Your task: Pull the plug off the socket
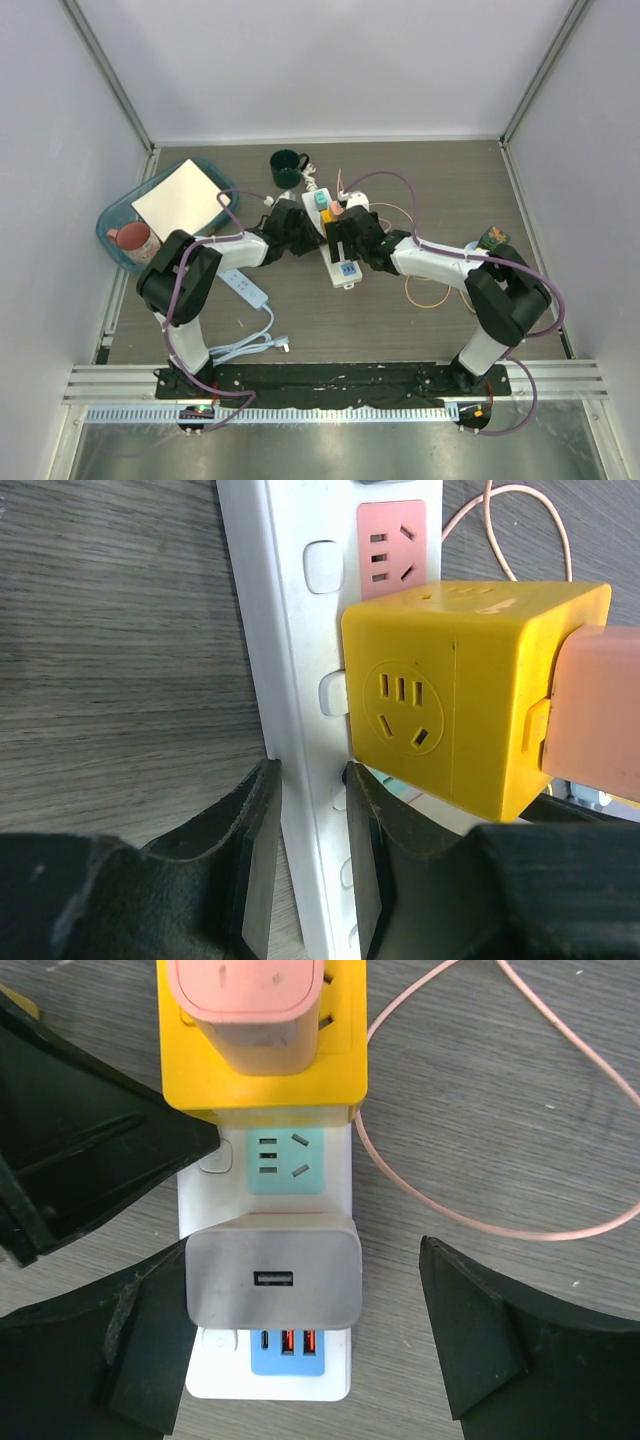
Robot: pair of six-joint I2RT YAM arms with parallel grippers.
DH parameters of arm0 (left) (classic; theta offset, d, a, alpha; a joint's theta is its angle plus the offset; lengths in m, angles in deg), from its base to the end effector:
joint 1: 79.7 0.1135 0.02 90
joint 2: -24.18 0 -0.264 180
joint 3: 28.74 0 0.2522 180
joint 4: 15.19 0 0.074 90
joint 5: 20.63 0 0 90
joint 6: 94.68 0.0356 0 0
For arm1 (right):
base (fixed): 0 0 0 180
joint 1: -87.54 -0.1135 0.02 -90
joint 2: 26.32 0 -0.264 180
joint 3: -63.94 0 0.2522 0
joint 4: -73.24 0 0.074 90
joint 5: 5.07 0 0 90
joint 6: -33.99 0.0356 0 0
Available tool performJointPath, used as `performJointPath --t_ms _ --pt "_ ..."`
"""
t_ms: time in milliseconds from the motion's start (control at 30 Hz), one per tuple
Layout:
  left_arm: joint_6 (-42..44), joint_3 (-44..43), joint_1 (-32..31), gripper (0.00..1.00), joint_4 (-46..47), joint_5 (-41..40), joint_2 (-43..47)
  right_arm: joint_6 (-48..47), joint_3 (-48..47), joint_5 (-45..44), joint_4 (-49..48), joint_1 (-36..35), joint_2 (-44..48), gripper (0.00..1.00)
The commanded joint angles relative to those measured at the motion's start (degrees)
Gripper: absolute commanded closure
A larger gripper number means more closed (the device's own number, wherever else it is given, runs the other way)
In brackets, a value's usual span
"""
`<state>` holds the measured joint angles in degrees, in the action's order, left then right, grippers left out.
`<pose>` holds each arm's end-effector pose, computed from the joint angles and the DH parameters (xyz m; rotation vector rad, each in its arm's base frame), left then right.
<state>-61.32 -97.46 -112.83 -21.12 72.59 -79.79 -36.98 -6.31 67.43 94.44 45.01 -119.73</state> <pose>0.3105 -0.2051 0.1520 -0.4680 2.4023 -0.8325 0.2613 0.2252 0.2024 -0.3230 2.2856 0.1914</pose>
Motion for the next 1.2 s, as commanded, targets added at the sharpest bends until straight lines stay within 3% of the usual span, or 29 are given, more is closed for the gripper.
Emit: performJointPath --t_ms 0,133,267,300,433,567,833,1167 --pt "0.1 1.2 0.4 0.65 -0.5 -1.6 -0.7 -1.2 -1.1 -0.6 -2.9 0.1 -1.5 0.14" --pt "0.3 -0.3 1.2 0.65 -2.5 -1.2 -1.6 -1.2 -0.5 0.1 -3.8 0.1 -1.7 0.24" --pt "0.7 -1.3 1.3 0.66 -4.4 -1.1 -3.2 -1.3 0.4 0.5 -5.5 0.1 -1.1 0.48" --pt "0.7 -1.6 1.3 0.66 -6.1 -1.5 -3.8 -1.5 0.4 0.5 -5.6 0.1 -0.8 0.62" --pt "1.2 -3.0 1.3 0.69 -10.1 -2.2 -6.1 -2.4 -0.1 1.5 -6.2 0.0 0.6 0.84" --pt "0.9 -2.6 1.3 0.70 -10.5 -2.2 -7.9 -1.9 1.5 3.9 -10.9 -0.1 2.9 0.90" --pt "1.1 -2.3 1.3 0.72 -11.8 -2.7 -9.4 1.8 1.4 4.3 -11.1 0.0 4.0 0.98" --pt "2.4 -2.7 1.3 0.73 -14.4 -5.1 -9.9 9.0 0.9 9.0 -13.2 0.2 6.4 0.98"
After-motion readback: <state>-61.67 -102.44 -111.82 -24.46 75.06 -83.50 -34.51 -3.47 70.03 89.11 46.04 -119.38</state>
